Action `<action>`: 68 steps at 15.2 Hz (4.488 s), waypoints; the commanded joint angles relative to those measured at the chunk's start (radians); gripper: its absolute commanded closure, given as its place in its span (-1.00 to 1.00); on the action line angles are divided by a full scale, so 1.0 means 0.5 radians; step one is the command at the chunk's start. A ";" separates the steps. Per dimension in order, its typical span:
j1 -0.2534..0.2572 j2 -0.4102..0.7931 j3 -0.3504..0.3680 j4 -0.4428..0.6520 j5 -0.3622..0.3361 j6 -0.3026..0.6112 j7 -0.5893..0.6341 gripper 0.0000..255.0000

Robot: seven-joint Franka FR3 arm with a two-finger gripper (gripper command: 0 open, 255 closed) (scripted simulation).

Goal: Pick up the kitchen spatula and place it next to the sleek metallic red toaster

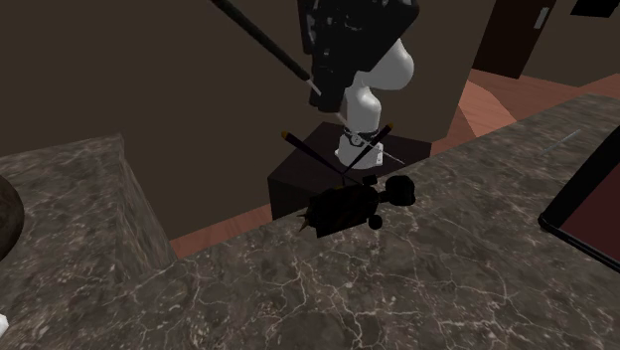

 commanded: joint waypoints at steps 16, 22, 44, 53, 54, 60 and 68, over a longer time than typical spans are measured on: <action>0.106 -0.565 0.050 -0.323 0.216 -0.215 0.087 1.00; 0.218 -0.916 0.095 -0.582 0.353 -0.295 0.189 1.00; 0.631 -1.716 0.431 -0.909 0.817 -0.729 0.736 1.00; 0.682 -1.803 0.491 -1.190 0.888 -0.532 0.747 1.00; 0.687 -1.811 0.499 -1.220 0.896 -0.510 0.748 1.00; 0.718 -1.849 0.554 -1.390 0.949 -0.377 0.758 1.00; 0.756 -1.877 0.642 -1.600 1.028 -0.193 0.775 1.00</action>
